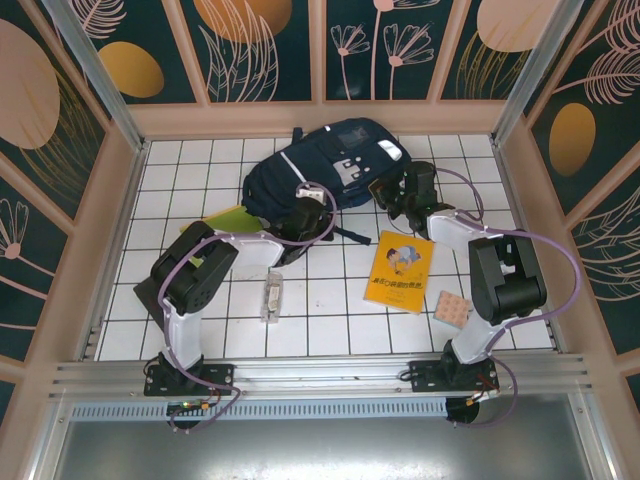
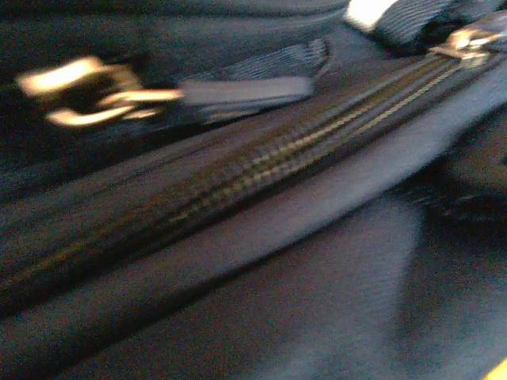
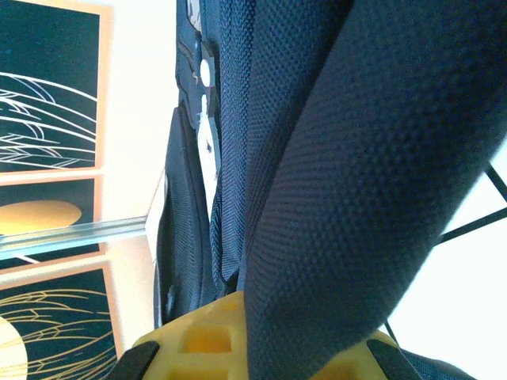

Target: Pack books, pencil case, and school supplies into a backpack

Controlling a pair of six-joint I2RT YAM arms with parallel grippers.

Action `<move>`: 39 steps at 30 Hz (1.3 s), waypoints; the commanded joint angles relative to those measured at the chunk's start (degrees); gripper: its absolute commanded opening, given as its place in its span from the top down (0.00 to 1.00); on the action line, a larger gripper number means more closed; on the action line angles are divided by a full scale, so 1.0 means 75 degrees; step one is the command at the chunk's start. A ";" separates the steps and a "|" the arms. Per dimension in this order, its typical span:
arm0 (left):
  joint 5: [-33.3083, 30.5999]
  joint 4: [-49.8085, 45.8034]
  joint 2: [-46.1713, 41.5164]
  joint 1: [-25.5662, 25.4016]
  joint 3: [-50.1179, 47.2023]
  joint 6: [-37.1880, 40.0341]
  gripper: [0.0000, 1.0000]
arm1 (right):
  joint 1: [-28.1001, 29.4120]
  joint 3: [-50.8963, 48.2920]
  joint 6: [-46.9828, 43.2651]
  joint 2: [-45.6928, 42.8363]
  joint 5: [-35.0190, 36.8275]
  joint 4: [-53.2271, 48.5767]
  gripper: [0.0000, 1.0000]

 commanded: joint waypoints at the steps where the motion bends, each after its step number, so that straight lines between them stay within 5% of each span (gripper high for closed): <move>1: -0.0272 -0.0419 -0.0285 0.0304 -0.0315 -0.0115 1.00 | -0.0312 0.0060 -0.0244 -0.0484 0.0548 0.0352 1.00; 29: 0.1254 -0.2792 -0.1686 0.0670 -0.0823 0.0968 1.00 | -0.1140 0.0351 -0.1285 -0.0366 0.0966 -0.0365 1.00; 39: 0.1081 -0.3729 -0.1804 0.0919 -0.0701 0.1565 1.00 | -0.1291 0.0975 -0.2087 0.0065 0.0969 -0.0784 1.00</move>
